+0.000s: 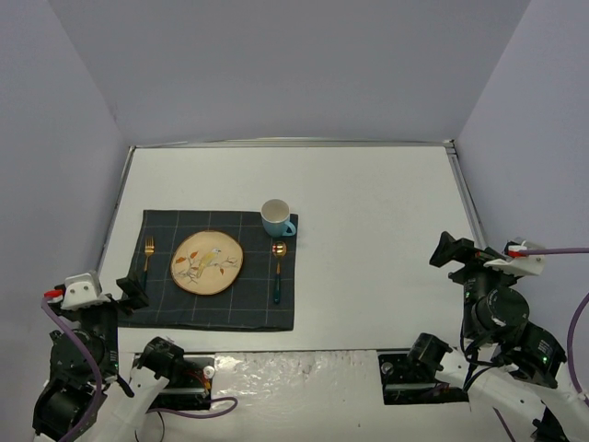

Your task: Set the dinner table for one person

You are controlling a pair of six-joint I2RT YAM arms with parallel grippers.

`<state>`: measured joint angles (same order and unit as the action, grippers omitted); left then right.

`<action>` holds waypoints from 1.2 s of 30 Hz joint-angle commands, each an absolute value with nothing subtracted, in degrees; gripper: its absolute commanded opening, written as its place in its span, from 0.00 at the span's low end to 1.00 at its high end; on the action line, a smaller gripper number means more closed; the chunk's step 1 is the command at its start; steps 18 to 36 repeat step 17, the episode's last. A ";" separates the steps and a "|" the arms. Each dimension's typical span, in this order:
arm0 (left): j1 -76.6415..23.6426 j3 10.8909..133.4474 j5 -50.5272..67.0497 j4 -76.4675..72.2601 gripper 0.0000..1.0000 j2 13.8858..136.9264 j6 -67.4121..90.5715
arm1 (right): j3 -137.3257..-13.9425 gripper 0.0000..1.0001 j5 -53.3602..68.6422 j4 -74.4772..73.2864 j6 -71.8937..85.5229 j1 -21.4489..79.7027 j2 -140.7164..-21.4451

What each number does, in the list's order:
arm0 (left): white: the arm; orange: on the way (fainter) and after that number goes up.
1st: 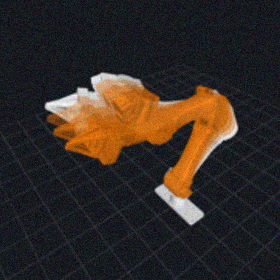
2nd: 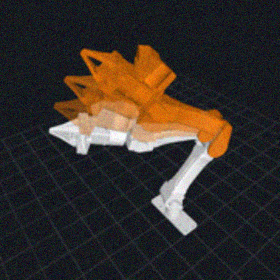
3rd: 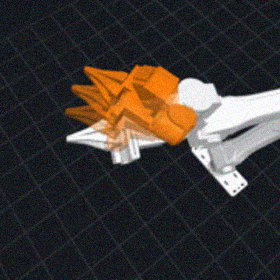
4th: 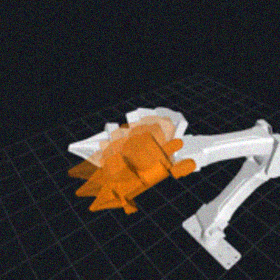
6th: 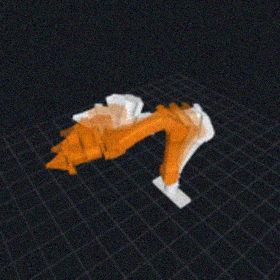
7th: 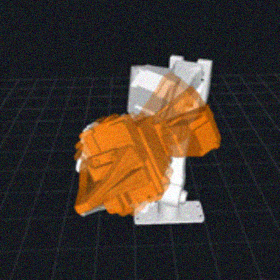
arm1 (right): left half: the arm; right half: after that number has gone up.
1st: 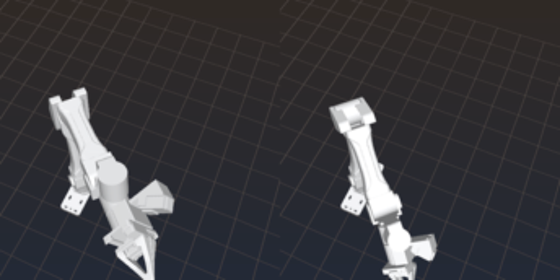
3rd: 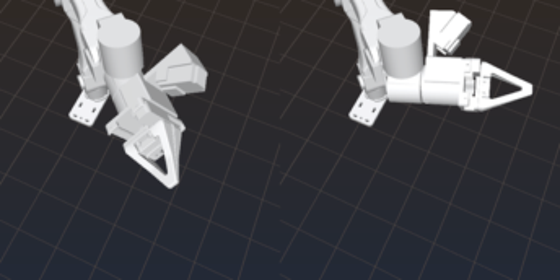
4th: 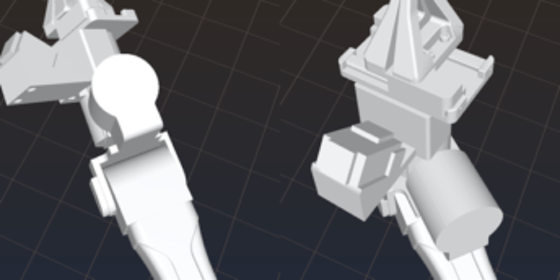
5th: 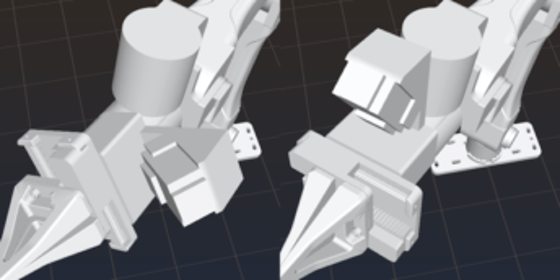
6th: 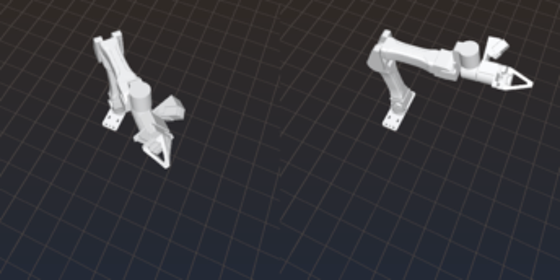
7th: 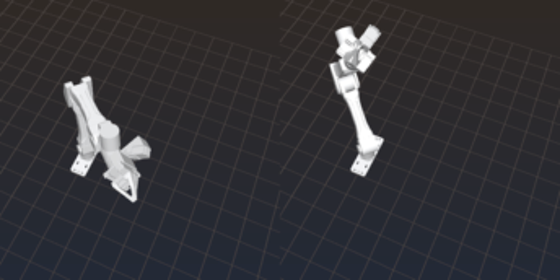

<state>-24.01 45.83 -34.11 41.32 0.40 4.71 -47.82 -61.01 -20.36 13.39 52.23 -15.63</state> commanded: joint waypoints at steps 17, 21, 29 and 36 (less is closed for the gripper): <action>-24.26 46.20 -33.31 37.88 0.97 0.44 4.66 | -47.46 1.00 -61.73 -15.73 12.42 52.65 -17.02; -24.26 46.20 -33.31 37.88 0.97 0.44 4.66 | -47.46 1.00 -61.73 -15.73 12.42 52.65 -17.02; -24.26 46.20 -33.31 37.88 0.97 0.44 4.66 | -47.46 1.00 -61.73 -15.73 12.42 52.65 -17.02; -24.26 46.20 -33.31 37.88 0.97 0.44 4.66 | -47.46 1.00 -61.73 -15.73 12.42 52.65 -17.02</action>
